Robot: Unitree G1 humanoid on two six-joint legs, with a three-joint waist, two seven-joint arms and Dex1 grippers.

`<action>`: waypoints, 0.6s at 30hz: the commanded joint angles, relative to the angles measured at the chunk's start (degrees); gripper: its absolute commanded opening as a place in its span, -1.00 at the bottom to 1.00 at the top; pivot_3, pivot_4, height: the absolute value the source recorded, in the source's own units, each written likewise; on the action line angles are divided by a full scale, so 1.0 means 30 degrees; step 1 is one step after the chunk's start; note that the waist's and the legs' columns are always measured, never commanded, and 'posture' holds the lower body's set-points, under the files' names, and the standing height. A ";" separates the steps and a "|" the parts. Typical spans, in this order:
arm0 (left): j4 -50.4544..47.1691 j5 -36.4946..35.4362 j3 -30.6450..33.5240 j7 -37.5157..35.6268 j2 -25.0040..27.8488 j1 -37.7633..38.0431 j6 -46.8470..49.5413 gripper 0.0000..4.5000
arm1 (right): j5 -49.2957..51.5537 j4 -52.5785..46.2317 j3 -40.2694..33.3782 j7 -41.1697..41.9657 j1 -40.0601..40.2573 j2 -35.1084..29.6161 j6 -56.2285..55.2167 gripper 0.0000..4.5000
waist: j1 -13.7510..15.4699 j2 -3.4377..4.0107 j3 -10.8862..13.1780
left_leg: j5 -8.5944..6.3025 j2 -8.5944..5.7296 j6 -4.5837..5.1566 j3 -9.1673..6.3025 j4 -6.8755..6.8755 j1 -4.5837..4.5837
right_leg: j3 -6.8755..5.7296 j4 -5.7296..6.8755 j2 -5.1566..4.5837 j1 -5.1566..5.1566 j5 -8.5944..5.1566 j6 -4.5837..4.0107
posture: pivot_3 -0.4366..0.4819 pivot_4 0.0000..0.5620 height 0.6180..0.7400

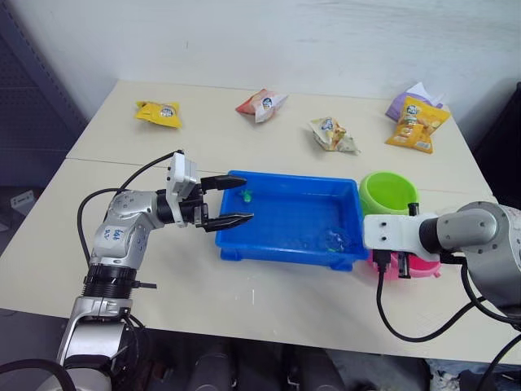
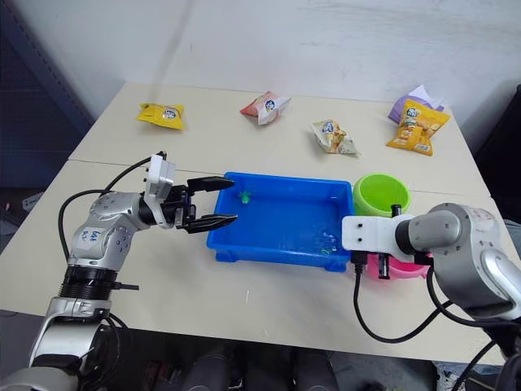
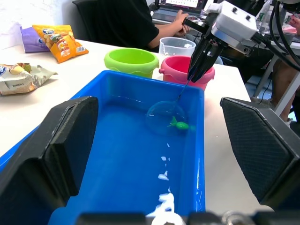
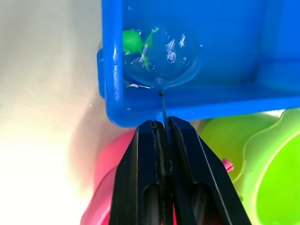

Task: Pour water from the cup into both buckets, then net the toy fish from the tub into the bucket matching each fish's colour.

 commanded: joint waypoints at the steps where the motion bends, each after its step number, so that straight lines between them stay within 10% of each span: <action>1: -0.0680 -0.0153 0.0181 -0.0103 0.0126 0.0041 -0.0101 0.99 | 0.1116 -0.0576 -0.0481 -0.0124 -0.0460 0.0370 0.1862 -1.00 | -0.0009 0.0000 0.0000 | 0.0000 0.0001 -0.0001 0.0000 0.0000 0.0000 | 0.0000 0.0001 0.0001 0.0000 0.0000 0.0000 | -0.05 -0.47 0.97; 18: -0.0889 -0.0179 0.0278 0.0012 0.0235 0.0154 -0.0016 0.99 | 0.6545 -0.0524 -0.1713 -0.2339 -0.1641 0.2408 0.6722 -1.00 | -0.0032 0.0000 0.0000 | -0.0003 0.0003 -0.0006 0.0000 -0.0002 -0.0002 | 0.0003 0.0003 0.0004 -0.0004 0.0000 0.0000 | -0.05 -0.47 0.97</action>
